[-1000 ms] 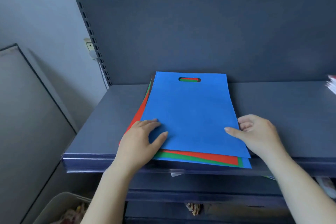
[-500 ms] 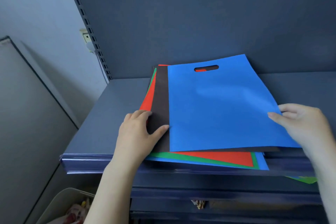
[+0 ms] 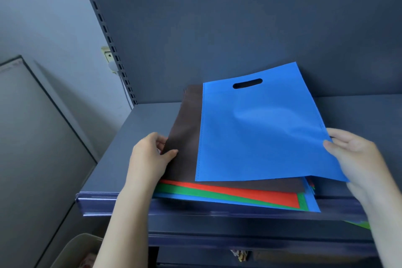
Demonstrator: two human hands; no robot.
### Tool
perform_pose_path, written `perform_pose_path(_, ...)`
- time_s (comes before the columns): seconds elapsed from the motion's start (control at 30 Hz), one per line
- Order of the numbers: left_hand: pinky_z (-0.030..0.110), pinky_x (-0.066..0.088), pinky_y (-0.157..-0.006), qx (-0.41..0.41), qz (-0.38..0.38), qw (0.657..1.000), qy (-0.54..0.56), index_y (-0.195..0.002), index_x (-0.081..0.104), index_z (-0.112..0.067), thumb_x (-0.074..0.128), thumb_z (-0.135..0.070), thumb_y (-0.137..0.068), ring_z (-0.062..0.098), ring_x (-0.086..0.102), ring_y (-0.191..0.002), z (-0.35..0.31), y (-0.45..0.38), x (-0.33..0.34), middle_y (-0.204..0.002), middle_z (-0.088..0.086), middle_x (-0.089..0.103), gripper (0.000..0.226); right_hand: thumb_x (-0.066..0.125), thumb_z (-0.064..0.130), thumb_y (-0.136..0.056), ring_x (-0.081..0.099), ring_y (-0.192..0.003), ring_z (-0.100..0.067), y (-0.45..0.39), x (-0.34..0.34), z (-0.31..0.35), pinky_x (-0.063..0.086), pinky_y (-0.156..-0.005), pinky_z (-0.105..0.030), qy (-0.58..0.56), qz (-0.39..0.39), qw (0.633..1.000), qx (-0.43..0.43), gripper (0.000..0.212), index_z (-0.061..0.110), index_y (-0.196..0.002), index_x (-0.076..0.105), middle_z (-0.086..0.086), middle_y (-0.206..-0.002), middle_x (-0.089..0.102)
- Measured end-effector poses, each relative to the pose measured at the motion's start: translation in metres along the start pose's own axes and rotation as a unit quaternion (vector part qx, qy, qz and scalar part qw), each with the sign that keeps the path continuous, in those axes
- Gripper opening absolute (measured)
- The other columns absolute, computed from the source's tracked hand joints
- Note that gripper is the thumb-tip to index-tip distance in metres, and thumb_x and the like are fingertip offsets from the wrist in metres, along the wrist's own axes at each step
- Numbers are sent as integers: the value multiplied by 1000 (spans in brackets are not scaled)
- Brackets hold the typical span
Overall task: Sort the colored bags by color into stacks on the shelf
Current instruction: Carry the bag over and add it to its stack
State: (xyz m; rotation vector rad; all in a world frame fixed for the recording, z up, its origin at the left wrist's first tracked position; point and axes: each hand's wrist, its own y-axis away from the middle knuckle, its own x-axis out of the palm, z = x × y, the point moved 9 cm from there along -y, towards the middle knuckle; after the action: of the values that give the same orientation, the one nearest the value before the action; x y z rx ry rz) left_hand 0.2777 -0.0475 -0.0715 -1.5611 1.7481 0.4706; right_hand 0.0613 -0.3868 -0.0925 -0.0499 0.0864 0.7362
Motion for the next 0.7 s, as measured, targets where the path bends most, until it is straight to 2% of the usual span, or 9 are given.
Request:
perform_pose_path(0.17, 12, 32, -51, 4, -34, 999, 15, -68, 52, -19, 69, -9, -80, 7, 47, -58, -3, 18, -19, -63, -6, 53, 23, 43, -1, -97, 71, -80, -4, 11, 7, 4, 55, -59, -16, -62, 49, 997, 8, 49, 33, -83, 75, 11, -91, 74)
perform_pose_path(0.3, 26, 36, -55, -59, -45, 996, 42, -65, 53, -20, 69, -7, -80, 12, 49, -59, 7, 48, -40, -61, -3, 55, 25, 41, -4, -96, 71, -82, -6, 24, 6, 7, 54, -58, -16, -93, 79, 992, 17, 47, 27, -87, 74, 8, -92, 75)
perform_pose_path(0.4, 24, 36, -54, -109, -56, 991, 52, -68, 57, -22, 66, -5, -81, 9, 50, -60, 18, 82, -56, -61, -6, 55, 24, 41, -4, -96, 71, -86, -9, 38, 5, 9, 56, -62, -19, -101, 96, 990, 23, 48, 28, -87, 76, 6, -96, 75)
perform_pose_path(0.5, 20, 36, -56, -136, -76, 987, 41, -81, 64, -20, 64, -5, -81, 4, 53, -65, 27, 123, -71, -65, -12, 59, 15, 44, -2, -96, 71, -86, -10, 56, 2, 11, 57, -61, -21, -109, 111, 987, 30, 43, 27, -88, 75, 4, -97, 74)
perform_pose_path(0.63, 20, 38, -58, -149, -143, 977, 56, -81, 65, -22, 64, -3, -82, 9, 55, -67, 30, 183, -96, -69, -13, 61, 19, 44, -1, -96, 72, -80, -13, 88, 2, 11, 55, -53, -23, -139, 150, 978, 51, 38, 24, -92, 72, 4, -91, 75)
perform_pose_path(0.7, 21, 40, -58, -154, -178, 968, 86, -78, 64, -26, 63, -2, -83, 5, 58, -68, 32, 217, -107, -71, -15, 64, 25, 43, -2, -96, 72, -79, -13, 106, 5, 8, 56, -53, -24, -153, 172, 971, 59, 37, 23, -93, 71, 3, -90, 75)
